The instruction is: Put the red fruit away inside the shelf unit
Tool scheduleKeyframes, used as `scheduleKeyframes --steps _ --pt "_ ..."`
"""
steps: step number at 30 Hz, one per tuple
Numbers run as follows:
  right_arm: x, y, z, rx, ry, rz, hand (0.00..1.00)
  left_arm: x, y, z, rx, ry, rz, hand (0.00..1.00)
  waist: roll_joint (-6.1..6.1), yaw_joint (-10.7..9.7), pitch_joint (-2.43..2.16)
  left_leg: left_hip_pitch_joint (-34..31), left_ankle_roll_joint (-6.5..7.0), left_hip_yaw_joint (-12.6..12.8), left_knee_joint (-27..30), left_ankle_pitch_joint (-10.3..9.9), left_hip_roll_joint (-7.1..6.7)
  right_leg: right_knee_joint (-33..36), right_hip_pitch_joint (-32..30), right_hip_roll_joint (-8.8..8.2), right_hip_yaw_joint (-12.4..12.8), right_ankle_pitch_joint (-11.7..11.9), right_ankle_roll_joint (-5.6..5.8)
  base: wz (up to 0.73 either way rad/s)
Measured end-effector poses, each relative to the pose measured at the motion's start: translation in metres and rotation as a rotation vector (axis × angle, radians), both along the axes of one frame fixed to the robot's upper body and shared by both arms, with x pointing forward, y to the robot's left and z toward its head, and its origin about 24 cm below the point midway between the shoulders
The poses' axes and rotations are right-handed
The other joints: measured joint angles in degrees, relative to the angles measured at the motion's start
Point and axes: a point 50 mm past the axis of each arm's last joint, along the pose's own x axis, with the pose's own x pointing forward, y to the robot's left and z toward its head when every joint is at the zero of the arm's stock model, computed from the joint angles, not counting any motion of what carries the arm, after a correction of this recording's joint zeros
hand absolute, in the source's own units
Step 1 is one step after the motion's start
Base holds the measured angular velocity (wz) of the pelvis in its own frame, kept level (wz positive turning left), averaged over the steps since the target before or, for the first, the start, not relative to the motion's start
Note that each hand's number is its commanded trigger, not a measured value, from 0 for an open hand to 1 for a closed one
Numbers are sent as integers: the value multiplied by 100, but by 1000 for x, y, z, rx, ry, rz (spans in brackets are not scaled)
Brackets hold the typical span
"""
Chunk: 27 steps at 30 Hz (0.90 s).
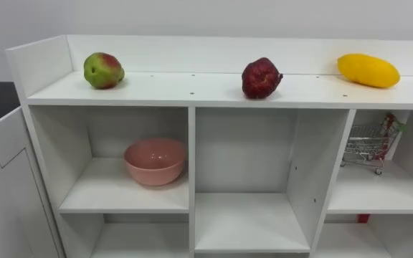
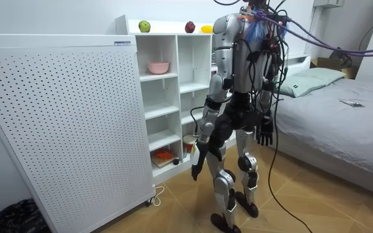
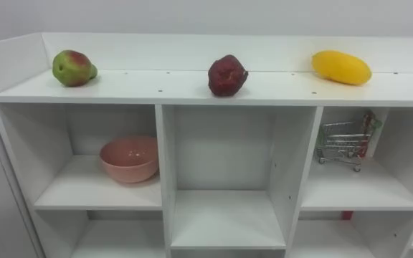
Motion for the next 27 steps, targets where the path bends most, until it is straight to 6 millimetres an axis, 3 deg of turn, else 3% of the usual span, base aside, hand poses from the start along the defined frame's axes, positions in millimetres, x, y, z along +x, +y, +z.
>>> scheduleKeyframes --steps 12,16,23,24,27 --pt "2 -3 0 -57 -29 -7 0 1 1 0 3 -3 -3 0 30 -11 2 -14 0 -11 6 0 -3 5 -18 -4 6 0 0 0" --pt "6 -5 1 -100 -73 -69 0 2 1 0 11 -13 -9 0 26 -7 1 -13 2 -2 4 -1 -10 2 -61 16 203 -1 0 -1" --pt "9 -15 3 -221 -140 -260 0 5 6 1 43 -48 5 0 19 5 -11 -15 2 6 -18 0 -10 2 -44 20 218 -1 0 0" --pt "11 -18 4 -238 -153 -286 0 5 6 2 44 -55 12 0 17 3 -9 -15 3 7 -18 0 -12 6 -44 15 210 -1 0 0" --pt "51 -36 13 -324 -377 -505 0 8 14 4 62 -97 60 0 5 -53 11 -9 4 48 -12 2 -14 7 -73 13 217 5 1 -7"
